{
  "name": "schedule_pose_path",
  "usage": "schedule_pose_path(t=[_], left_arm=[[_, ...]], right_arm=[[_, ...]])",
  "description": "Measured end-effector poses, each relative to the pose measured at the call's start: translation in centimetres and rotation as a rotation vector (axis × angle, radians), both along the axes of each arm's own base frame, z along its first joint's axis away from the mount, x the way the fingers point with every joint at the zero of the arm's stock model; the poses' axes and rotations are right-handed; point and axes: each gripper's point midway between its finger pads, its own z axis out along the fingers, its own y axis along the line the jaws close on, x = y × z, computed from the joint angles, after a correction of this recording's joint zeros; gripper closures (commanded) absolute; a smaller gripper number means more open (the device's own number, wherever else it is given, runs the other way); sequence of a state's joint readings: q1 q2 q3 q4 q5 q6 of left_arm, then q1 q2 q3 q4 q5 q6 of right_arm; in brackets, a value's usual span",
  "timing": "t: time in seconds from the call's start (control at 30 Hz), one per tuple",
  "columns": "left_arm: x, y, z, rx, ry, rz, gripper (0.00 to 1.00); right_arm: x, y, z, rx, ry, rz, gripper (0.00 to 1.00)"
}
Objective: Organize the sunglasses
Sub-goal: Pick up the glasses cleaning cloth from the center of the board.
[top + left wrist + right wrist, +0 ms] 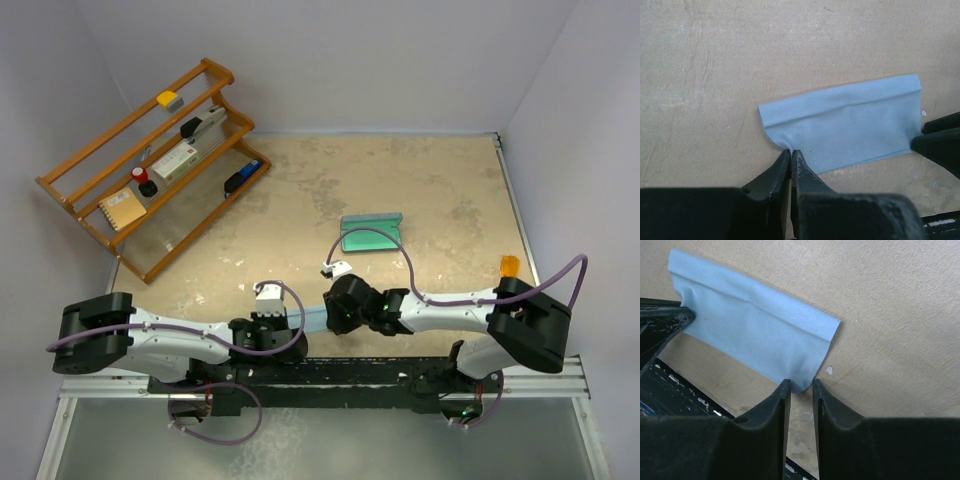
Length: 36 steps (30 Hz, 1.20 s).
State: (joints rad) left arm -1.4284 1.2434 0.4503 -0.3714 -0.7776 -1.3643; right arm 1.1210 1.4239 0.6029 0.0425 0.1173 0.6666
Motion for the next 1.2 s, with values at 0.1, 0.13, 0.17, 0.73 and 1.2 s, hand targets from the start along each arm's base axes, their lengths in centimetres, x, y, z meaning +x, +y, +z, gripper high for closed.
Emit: schedule_pose_path(t=[0.1,0.13,0.17,0.73,1.2], left_arm=[[-0.1,0.4,0.0,0.010,0.001,0.000,1.00],[-0.1,0.4,0.0,0.011,0.002,0.000,1.00],[-0.1,0.4,0.0,0.010,0.002,0.000,1.00],[0.0,0.2,0.0,0.005,-0.003,0.001,1.00],[0.1,0.0,0.0,-0.003,-0.004,0.001,1.00]], right_arm=[[-0.1,-0.2,0.0,-0.007,0.001,0.003,0.77],[-0.1,-0.2,0.0,-0.008,0.001,0.003,0.77],[-0.1,-0.2,0.0,-0.009,0.002,0.003,0.78],[0.2,0.3,-0.1,-0.007,-0.004,0.003,0.80],[0.0,0.8,-0.1,0.006,-0.004,0.017,0.78]])
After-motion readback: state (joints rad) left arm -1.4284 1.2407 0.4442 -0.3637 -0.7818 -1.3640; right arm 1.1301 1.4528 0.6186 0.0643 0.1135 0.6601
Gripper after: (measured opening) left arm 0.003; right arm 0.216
